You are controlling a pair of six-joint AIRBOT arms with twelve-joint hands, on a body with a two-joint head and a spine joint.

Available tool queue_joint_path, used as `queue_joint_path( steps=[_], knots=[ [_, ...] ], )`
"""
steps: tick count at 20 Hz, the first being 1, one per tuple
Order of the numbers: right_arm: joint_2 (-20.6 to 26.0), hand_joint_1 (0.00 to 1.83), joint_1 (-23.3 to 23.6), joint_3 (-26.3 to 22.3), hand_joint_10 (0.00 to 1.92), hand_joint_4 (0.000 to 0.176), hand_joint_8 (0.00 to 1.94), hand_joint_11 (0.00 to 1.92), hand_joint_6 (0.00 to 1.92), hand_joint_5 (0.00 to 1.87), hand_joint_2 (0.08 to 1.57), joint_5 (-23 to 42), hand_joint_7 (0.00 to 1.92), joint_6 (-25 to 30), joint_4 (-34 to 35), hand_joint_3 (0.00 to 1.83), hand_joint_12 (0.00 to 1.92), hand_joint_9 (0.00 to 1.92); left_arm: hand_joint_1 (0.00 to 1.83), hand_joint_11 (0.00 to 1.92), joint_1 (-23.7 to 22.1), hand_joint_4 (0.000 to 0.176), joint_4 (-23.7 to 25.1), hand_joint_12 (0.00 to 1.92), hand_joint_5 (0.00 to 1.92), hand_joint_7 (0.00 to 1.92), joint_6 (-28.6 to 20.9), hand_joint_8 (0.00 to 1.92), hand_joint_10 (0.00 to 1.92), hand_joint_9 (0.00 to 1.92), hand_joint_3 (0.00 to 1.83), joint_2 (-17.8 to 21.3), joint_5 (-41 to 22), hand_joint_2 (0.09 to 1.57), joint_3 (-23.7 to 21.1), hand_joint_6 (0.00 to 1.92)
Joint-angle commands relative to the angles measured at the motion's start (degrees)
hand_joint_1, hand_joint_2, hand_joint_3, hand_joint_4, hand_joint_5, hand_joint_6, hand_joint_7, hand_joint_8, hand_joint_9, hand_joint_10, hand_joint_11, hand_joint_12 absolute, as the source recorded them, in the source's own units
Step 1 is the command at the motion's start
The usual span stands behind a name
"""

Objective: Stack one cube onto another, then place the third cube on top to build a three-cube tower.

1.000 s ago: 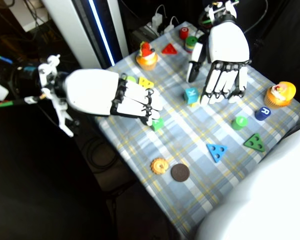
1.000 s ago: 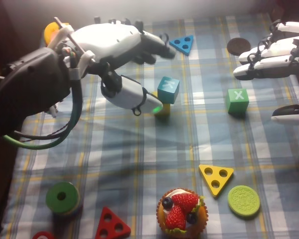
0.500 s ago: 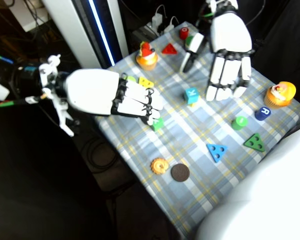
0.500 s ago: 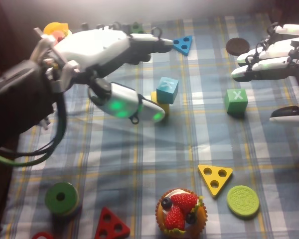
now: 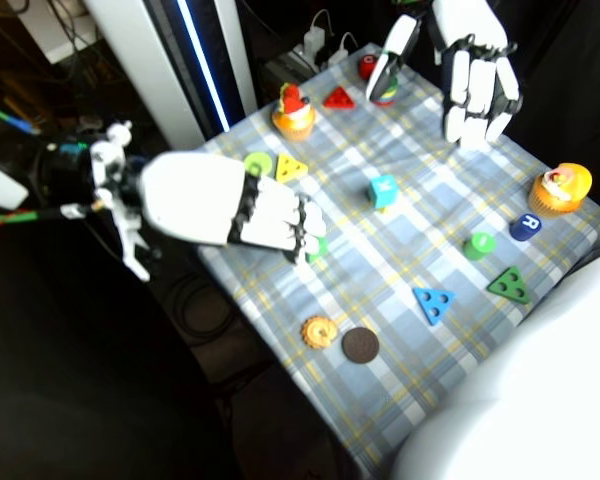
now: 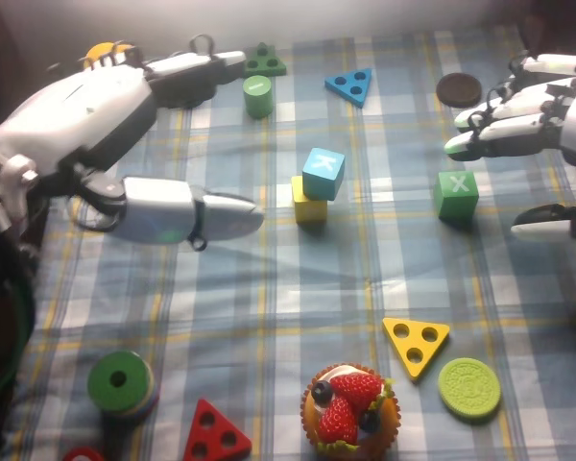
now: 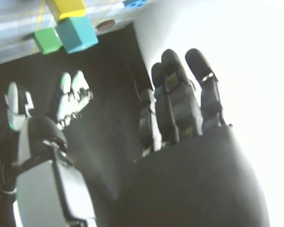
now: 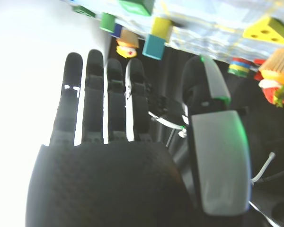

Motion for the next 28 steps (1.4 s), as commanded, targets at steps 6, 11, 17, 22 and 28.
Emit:
queue_joint_path(
  steps=[6, 11, 17, 22, 28],
  knots=[
    [-2.85, 0.68, 2.86, 2.16, 0.01, 0.000, 0.00, 0.22, 0.00, 0.52, 1.16, 2.19, 0.50, 0.21, -0.33, 0.00, 1.01, 0.56, 0.69, 0.01, 3.02, 0.109, 1.12, 1.03, 0.35, 0.42, -2.77, 0.00, 0.00, 0.45, 0.00, 2.45, -13.88, 0.81, -2.80, 0.00],
    [-4.24, 0.70, 4.31, 2.97, 0.00, 0.000, 0.00, 0.17, 0.00, 0.51, 1.15, 0.36, 0.51, 0.20, -1.89, 0.00, 1.04, 0.56, 0.69, 0.05, 4.82, 0.149, 0.74, 0.88, 0.33, 0.41, -3.37, 0.00, 0.00, 0.46, 0.00, 3.66, -16.23, 0.80, -4.10, 0.00],
    [-4.45, 0.68, 4.25, 3.62, 0.00, 0.000, 0.00, 0.18, 0.00, 0.51, 1.17, -1.70, 0.49, 0.20, -2.03, 0.00, 1.02, 0.54, 0.67, 0.06, 8.58, 0.149, -0.15, 0.83, 0.33, 0.39, -7.81, 0.00, 0.00, 0.42, 0.00, 5.19, -18.94, 0.77, -5.31, 0.00],
    [-6.22, 0.77, 4.62, 5.73, 0.01, 0.000, 0.00, 0.17, 0.00, 0.52, 1.14, -3.48, 0.50, 0.20, -0.67, 0.00, 0.99, 0.54, 0.69, 0.12, 8.73, 0.154, -0.59, 0.69, 0.32, 0.40, -7.81, 0.00, 0.01, 0.43, 0.00, 4.93, -18.96, 0.77, -5.32, 0.00],
    [-9.32, 0.79, 5.92, 9.08, 0.01, 0.000, 0.01, 0.16, 0.00, 0.52, 1.15, -6.83, 0.52, 0.19, 0.55, 0.00, 0.98, 0.54, 0.71, 0.18, 9.05, 0.173, -0.83, 0.43, 0.29, 0.40, -7.81, 0.00, 0.00, 0.42, 0.00, 4.79, -18.65, 0.80, -5.44, 0.00]
  ],
)
